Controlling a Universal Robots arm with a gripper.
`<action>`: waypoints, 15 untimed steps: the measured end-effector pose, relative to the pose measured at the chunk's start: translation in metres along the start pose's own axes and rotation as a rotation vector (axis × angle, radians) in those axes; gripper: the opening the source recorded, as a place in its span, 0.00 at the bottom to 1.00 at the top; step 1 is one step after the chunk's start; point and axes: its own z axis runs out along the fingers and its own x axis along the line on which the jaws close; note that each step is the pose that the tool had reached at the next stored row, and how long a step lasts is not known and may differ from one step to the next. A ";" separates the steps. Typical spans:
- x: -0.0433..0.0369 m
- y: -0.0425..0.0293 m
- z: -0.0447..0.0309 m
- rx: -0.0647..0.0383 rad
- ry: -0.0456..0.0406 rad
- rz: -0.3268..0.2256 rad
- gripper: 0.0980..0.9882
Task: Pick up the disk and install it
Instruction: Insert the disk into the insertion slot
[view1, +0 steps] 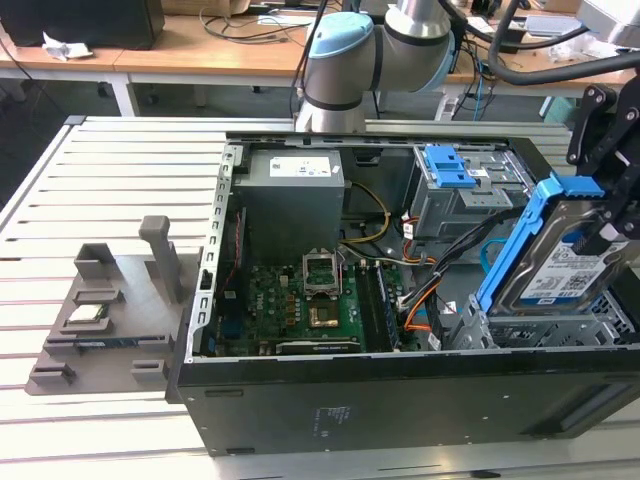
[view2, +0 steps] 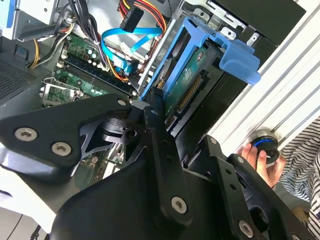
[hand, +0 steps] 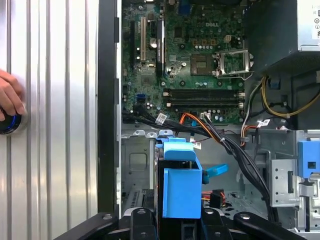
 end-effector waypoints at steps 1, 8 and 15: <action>0.0000 0.0000 0.0006 0.000 0.0000 0.000 0.29; 0.0001 -0.0003 0.0059 0.000 0.0000 0.000 0.29; 0.0002 -0.0006 0.0133 0.000 0.0000 0.000 0.29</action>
